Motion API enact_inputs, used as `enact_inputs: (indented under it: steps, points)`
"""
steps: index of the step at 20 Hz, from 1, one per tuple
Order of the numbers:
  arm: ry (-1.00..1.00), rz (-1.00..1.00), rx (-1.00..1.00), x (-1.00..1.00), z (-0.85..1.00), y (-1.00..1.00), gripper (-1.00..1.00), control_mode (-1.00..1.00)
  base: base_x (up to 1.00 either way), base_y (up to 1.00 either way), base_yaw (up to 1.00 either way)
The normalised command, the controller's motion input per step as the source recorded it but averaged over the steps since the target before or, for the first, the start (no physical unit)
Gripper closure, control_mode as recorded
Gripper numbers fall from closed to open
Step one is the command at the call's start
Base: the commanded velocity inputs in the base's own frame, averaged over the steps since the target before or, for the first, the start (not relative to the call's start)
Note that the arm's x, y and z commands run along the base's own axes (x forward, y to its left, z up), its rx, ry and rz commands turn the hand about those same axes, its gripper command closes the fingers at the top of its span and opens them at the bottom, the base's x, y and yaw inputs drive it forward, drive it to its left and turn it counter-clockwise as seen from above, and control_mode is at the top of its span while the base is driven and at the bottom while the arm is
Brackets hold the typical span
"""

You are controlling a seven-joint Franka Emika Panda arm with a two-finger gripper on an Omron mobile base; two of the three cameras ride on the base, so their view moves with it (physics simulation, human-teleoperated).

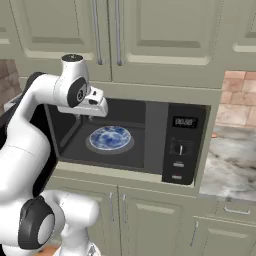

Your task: Pick the sweet potato from the counter and place it in the microwave.

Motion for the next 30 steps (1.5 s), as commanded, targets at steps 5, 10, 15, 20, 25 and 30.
enact_inputs:
  steps: [5,10,15,20,25,30]
  points:
    - [0.0,0.0,0.0,-0.11,-0.01,0.0,-1.0,1.0,-0.56,-0.18,0.0]
    - [0.0,0.0,0.0,0.0,0.0,0.0,-1.0,1.0,-1.0,-0.41,0.0]
    - [0.0,0.0,0.0,0.0,0.0,0.0,-1.0,1.0,-1.0,-0.21,0.0]
    - [0.0,0.0,0.0,0.0,0.0,0.0,-1.0,1.0,-1.0,0.03,0.0]
    - [0.0,0.0,0.0,0.0,0.0,0.0,-1.0,1.0,-0.81,0.41,0.0]
    - [0.0,0.0,0.0,0.0,0.0,0.0,-1.0,1.0,-0.14,1.0,0.0]
